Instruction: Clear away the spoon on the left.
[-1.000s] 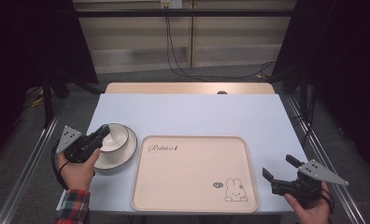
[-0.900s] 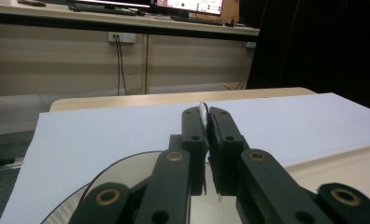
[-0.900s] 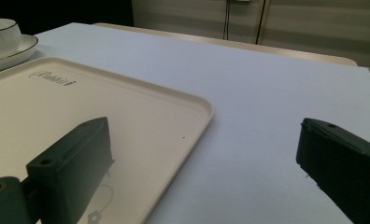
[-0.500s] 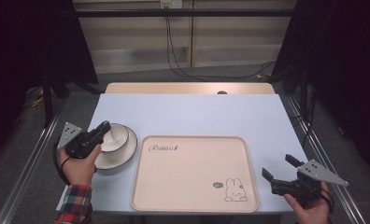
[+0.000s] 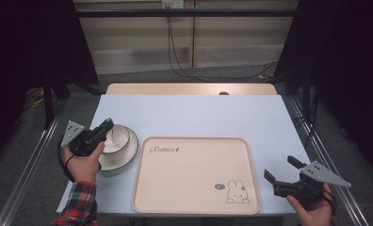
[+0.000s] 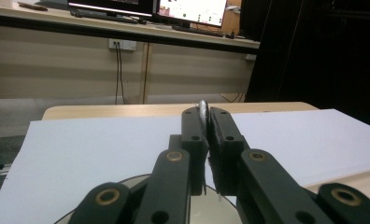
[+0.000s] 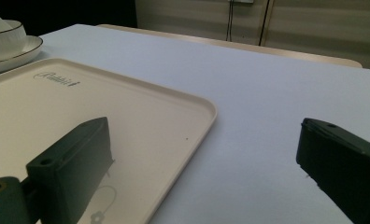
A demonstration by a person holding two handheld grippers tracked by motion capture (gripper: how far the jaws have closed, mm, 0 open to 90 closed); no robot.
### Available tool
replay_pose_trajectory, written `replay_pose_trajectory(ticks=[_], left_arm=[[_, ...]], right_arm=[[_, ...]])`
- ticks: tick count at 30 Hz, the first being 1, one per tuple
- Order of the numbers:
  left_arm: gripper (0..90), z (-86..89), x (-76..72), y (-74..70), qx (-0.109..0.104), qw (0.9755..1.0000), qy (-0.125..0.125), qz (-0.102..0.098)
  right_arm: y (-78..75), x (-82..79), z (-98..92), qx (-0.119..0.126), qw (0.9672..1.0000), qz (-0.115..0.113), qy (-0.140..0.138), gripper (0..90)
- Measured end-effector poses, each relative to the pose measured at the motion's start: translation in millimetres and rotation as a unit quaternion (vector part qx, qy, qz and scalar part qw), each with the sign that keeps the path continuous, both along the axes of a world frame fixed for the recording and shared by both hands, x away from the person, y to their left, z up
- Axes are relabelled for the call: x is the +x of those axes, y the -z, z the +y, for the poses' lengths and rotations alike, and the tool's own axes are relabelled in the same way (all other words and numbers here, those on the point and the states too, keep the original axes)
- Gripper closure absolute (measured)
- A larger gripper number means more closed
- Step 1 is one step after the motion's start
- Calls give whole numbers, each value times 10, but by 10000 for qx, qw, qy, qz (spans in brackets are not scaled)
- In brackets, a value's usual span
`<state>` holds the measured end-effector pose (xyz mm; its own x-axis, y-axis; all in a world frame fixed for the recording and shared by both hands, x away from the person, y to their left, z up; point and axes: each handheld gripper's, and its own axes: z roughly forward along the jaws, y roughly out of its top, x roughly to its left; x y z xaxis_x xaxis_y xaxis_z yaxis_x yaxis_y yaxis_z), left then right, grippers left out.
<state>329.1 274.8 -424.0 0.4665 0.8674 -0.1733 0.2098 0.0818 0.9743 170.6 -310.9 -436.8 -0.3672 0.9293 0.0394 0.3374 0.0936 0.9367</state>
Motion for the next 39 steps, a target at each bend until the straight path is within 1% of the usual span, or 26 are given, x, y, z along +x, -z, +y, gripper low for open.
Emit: replay_pose_trajectory(ticks=[2, 3, 4, 5, 6, 7, 10, 12, 13, 15, 16, 17, 19, 20, 21, 23, 24, 25, 28, 31, 33, 35, 36, 37, 38, 39], left_arm=[[855, 10, -10, -13, 31, 10000, 44, 55], [855, -1, -15, -16, -34, 10000, 10, 71], [855, -1, -15, -16, -34, 10000, 10, 71], [855, 0, -25, -36, 29, 9999, 37, 137], [855, -12, -29, -49, 8, 9999, -6, 130], [855, -10, -35, -66, 40, 9999, 42, 129], [855, -25, -47, -107, 51, 9999, 59, 144], [855, -49, -58, -151, -42, 9998, 84, 152], [855, -57, -61, -183, -66, 9997, 151, 183], [855, -73, -66, -217, -72, 9994, 204, 265], [855, -73, -66, -217, -72, 9994, 204, 265], [855, -79, -65, -241, -87, 9989, 310, 327], [855, -101, -69, -269, -102, 9986, 365, 360], [855, -101, -69, -269, -102, 9986, 365, 360], [855, -129, -76, -304, -127, 9984, 439, 339], [855, -160, -85, -351, -55, 9982, 503, 329], [855, -160, -85, -351, -55, 9982, 503, 329], [855, -194, -98, -402, 32, 9983, 479, 329], [855, -213, -105, -467, 87, 9983, 502, 266], [855, -218, -106, -525, -5, 9982, 563, 202], [856, -226, -103, -561, -120, 9980, 597, 159], [855, -236, -101, -597, -119, 9979, 627, 137], [855, -248, -101, -612, -183, 9975, 664, 125], [856, -255, -100, -628, -172, 9975, 668, 134], [855, -273, -100, -641, -227, 9974, 677, 128], [856, -283, -101, -657, -206, 9971, 714, 136]], right_arm=[[-3, -3, -3, -8, 10000, -4, -16, 31], [-6, -4, -3, 2, 10000, 7, -15, 31], [-5, -1, -6, -11, 10000, -9, -18, 31], [-5, -2, -7, -4, 10000, -4, -17, 31], [-4, -2, -8, -7, 10000, -10, -23, 31], [-5, -2, -9, -2, 10000, -13, -29, 31], [-6, -3, -8, -14, 10000, -26, -7, 31], [-6, -1, -9, -17, 10000, -19, -30, 31], [-7, -1, -9, -9, 10000, -22, -47, 31], [-8, 0, -9, -10, 10000, -27, -47, 31], [-9, -1, -9, -21, 10000, -24, -40, 31], [-11, -2, -9, -17, 10000, -23, -37, 31], [-11, -4, -9, -15, 10000, -34, -41, 31], [-11, -2, -8, -22, 10000, -30, -29, 31], [-12, -3, -7, -15, 10000, -20, -34, 31], [-11, -2, -9, -25, 10000, -22, -58, 31], [-11, -2, -9, -25, 10000, -22, -58, 31], [-7, -1, -6, -18, 10000, -3, -77, 31], [-5, 0, -2, 3, 10000, 12, -71, 31], [-4, 3, -1, -37, 10000, -20, -78, 31], [-6, 2, -1, -15, 10000, -1, -90, 30], [-4, 4, -3, -11, 10000, 2, -85, 31], [-3, 4, -4, -6, 10000, 2, -74, 31], [-3, 4, -4, -5, 10000, 3, -71, 30], [-3, 4, -5, -10, 10000, 0, -75, 31], [-6, 2, -3, 12, 10000, 15, -74, 30]])
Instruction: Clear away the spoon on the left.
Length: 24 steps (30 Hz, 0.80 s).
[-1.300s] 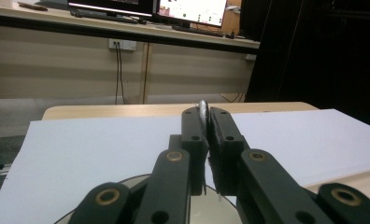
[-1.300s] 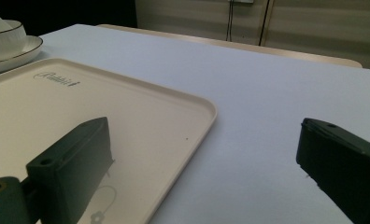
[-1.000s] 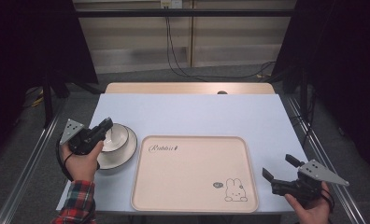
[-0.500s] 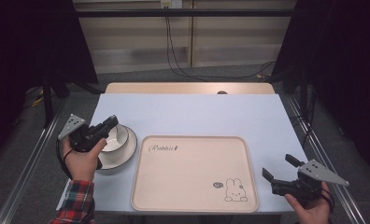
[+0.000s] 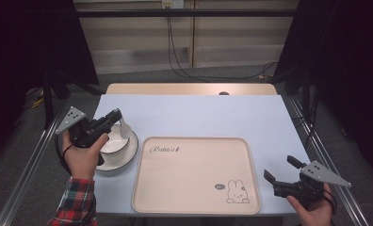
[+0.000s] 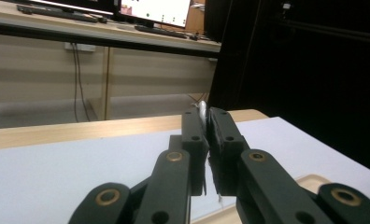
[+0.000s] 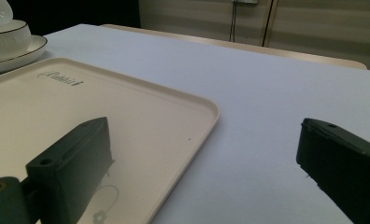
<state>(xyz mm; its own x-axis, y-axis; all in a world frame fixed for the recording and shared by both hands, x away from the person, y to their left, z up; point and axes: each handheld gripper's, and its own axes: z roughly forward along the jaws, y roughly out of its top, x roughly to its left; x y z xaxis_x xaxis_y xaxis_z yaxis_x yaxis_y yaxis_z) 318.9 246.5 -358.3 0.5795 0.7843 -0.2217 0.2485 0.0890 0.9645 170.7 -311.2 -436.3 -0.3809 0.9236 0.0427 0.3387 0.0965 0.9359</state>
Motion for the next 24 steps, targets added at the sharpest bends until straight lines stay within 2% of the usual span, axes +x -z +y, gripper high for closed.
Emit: replay_pose_trajectory(ticks=[1, 3, 10, 15, 16, 17, 18, 20, 24], left_arm=[[856, 0, 0, 0, 0, 10000, 0, 0], [856, -54, -10, -38, -27, 9999, 153, 13], [855, -221, -40, -63, 78, 9986, 514, 107], [855, -282, -35, -29, 41, 9975, 688, 172], [855, -295, -31, -10, 107, 9967, 783, 194], [855, -314, -35, -2, 91, 9970, 735, 228], [856, -319, -32, 10, 70, 9963, 829, 237], [855, -335, -37, 17, 91, 9963, 805, 269], [855, -402, -47, 46, 122, 9947, 980, 297]], right_arm=[[0, 0, 0, -7, 10000, -7, -2, 31], [2, 3, -4, -41, 10000, -40, -8, 31], [0, -1, -5, -31, 10000, -48, -18, 30], [0, 1, -4, -28, 10000, -43, -41, 31], [2, 3, -3, -39, 10000, -46, -35, 31], [1, 2, -3, -33, 10000, -45, -40, 30], [0, 0, -4, -31, 10000, -47, -48, 31], [-2, 0, -4, -23, 10000, -38, -50, 30], [1, 3, -2, -34, 10000, -42, -61, 30]])
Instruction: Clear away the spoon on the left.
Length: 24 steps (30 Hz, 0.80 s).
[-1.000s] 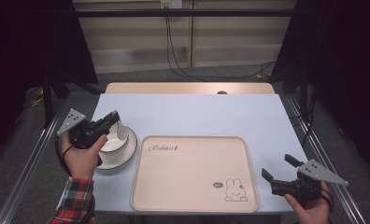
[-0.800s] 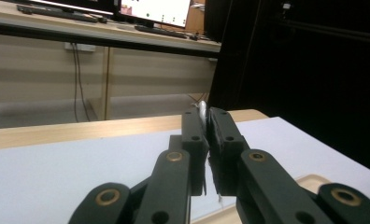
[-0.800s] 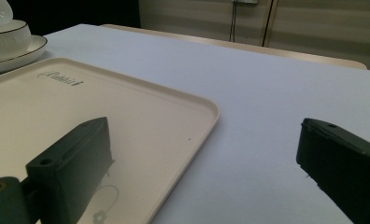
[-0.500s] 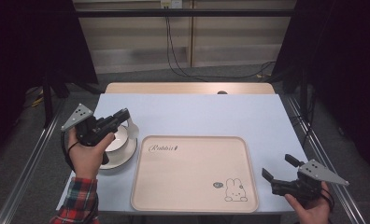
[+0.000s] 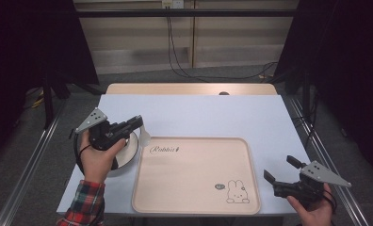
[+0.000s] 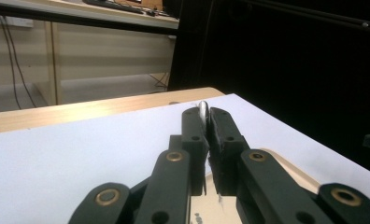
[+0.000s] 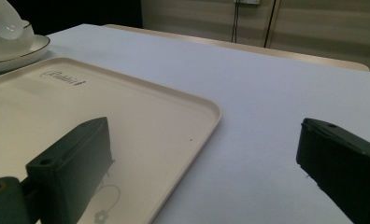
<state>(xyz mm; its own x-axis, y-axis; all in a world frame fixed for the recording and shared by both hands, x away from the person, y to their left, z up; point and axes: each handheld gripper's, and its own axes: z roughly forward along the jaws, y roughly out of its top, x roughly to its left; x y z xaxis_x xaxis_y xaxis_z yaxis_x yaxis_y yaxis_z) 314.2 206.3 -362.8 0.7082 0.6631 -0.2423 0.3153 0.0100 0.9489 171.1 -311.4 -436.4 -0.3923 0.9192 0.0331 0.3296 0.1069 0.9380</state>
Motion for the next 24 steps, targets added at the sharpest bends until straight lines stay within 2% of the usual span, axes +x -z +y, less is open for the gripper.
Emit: replay_pose_trajectory(ticks=[3, 5, 8, 12, 17, 19, 21, 24], left_arm=[[855, -47, -20, 14, 49, 10000, -3, 33], [855, -60, -18, 29, -4, 10000, 88, 47], [855, -93, -22, 83, 133, 9997, 159, 134], [855, -126, -32, 140, 113, 9994, 252, 207], [855, -171, -54, 170, 164, 9991, 324, 230], [855, -208, -67, 189, 104, 9989, 405, 225], [855, -225, -79, 200, 193, 9986, 432, 243], [855, -260, -88, 231, 109, 9982, 513, 281]], right_arm=[[1, 1, 3, -15, 10000, -27, 16, 30], [1, 1, 3, -12, 10000, -13, -5, 31], [2, 2, 2, -12, 10000, -10, -20, 30], [2, 3, 4, -19, 10000, -9, -30, 31], [3, 4, 4, -27, 10000, 0, -44, 30], [3, 5, 5, -34, 10000, -16, -29, 30], [4, 4, 2, -37, 10000, -8, -43, 31], [8, 7, -5, -46, 10000, -15, -30, 30]])
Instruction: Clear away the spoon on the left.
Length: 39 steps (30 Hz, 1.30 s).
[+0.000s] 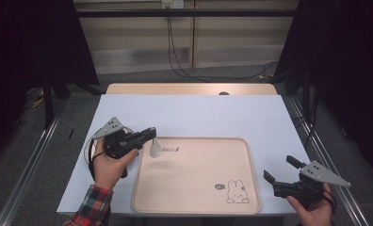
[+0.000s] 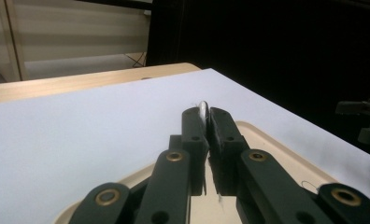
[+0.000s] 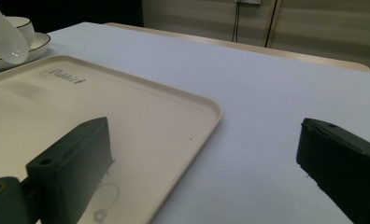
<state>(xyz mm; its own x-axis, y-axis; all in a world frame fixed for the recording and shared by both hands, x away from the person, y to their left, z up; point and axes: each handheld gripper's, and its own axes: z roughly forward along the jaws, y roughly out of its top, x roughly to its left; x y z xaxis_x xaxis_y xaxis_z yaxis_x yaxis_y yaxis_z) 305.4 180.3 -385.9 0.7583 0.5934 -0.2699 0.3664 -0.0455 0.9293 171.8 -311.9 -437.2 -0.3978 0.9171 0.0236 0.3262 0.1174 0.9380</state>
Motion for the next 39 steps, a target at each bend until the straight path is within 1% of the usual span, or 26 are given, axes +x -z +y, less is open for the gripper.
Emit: replay_pose_trajectory(ticks=[1, 4, 6, 9, 10, 14, 17, 21, 28, 31, 33, 38, 39], left_arm=[[855, -2, -6, 1, 103, 9999, -31, 13], [855, -17, -10, 28, 26, 10000, 67, 42], [855, -23, -17, 42, 71, 9999, 51, 75], [855, -33, -25, 68, 41, 9999, 77, 123], [855, -31, -20, 79, -1, 9998, 170, 106], [855, -40, -39, 90, -5, 9997, 202, 141], [855, -58, -73, 97, -32, 9996, 228, 168], [855, -68, -100, 107, -14, 9995, 279, 174], [855, -113, -147, 168, 12, 9990, 341, 276], [855, -136, -169, 180, 50, 9989, 365, 296], [855, -148, -183, 185, 39, 9988, 391, 296], [855, -157, -217, 200, 40, 9986, 414, 316], [855, -168, -233, 212, 78, 9985, 439, 333]], right_arm=[[-1, -1, -1, 4, 10000, 5, 9, 30], [-3, 2, -4, 4, 10000, -20, 31, 30], [-4, 4, -6, -1, 10000, -27, 21, 30], [-1, 13, -5, -14, 10000, -39, 23, 31], [-1, 16, -3, -7, 10000, -39, 22, 31], [-2, 25, 4, -6, 10000, -17, 24, 30], [0, 49, 4, -33, 10000, -64, 50, 31], [-2, 72, 20, -31, 10000, -52, 28, 30], [4, 119, 56, -47, 10000, -70, -7, 30], [6, 131, 51, -64, 10000, -53, -18, 30], [5, 136, 48, -54, 10000, -55, 16, 30], [1, 144, 38, -56, 9999, -83, -19, 30], [-1, 145, 43, -45, 10000, -66, -14, 30]])
